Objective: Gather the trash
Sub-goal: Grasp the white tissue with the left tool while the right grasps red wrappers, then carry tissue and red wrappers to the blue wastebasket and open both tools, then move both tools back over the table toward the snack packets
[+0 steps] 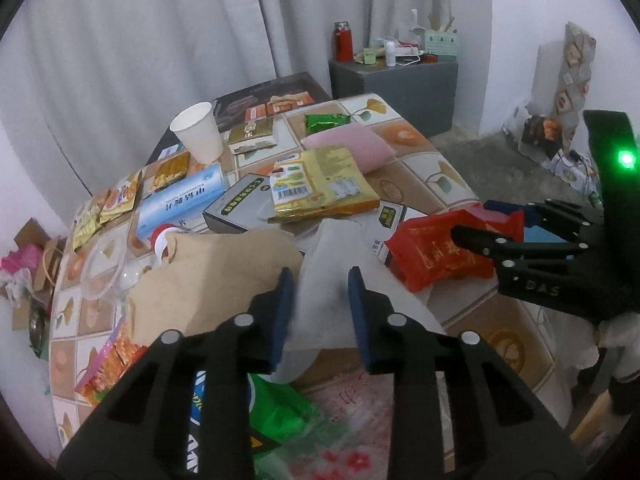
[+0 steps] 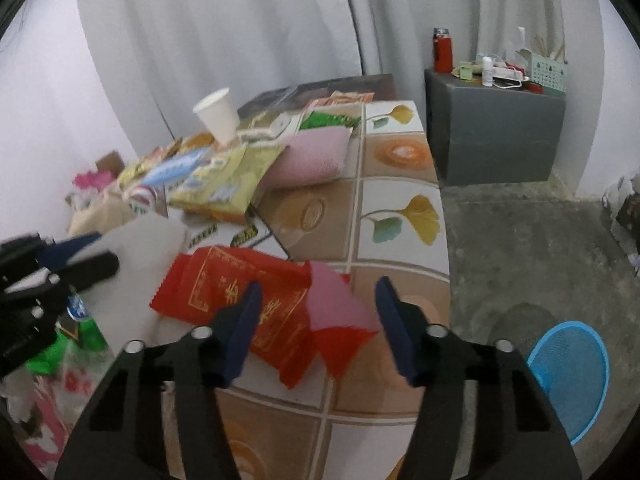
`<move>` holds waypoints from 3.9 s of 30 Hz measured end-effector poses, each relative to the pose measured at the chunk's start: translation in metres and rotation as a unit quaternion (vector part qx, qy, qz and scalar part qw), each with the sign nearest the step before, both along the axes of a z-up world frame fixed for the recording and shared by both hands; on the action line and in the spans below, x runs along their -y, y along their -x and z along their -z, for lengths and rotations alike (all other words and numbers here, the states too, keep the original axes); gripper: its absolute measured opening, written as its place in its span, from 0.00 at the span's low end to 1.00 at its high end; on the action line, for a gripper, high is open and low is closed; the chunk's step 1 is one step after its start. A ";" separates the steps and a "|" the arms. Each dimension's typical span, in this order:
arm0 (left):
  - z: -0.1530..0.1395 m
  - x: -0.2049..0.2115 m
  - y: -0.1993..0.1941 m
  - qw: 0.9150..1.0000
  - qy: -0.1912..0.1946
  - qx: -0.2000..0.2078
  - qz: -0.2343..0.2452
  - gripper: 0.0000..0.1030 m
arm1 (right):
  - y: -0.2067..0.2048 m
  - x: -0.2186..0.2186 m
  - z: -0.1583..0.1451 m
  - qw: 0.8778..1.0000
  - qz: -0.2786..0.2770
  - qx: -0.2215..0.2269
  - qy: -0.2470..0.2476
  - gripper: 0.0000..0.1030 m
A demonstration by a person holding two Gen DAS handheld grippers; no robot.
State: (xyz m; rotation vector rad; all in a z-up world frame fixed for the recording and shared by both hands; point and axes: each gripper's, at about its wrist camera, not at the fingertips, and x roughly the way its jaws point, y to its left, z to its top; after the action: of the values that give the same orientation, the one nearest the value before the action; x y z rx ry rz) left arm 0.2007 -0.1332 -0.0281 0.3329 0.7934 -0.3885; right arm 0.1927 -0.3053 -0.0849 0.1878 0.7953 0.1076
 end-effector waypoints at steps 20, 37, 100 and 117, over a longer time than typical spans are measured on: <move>-0.058 -0.013 0.044 0.992 0.112 0.046 0.033 0.05 | 0.044 0.022 -0.042 0.998 0.033 0.036 -0.047 0.05; -0.086 0.015 0.069 0.977 0.196 0.012 0.078 0.05 | 0.110 0.056 -0.075 0.990 0.121 0.067 -0.025 0.05; 0.026 0.352 0.065 0.944 0.146 -0.118 0.270 0.72 | 0.186 0.285 0.091 0.918 0.393 -0.050 -0.009 0.55; -0.068 0.165 0.112 0.956 0.222 -0.019 0.191 0.89 | 0.234 0.149 -0.050 0.928 0.347 0.103 0.086 0.93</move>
State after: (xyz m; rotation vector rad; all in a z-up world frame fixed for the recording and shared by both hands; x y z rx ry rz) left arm 0.0891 -0.2979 0.0400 0.0524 0.6552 -0.9228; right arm -0.0410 -0.4546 -0.0350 0.2778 0.4889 -0.6037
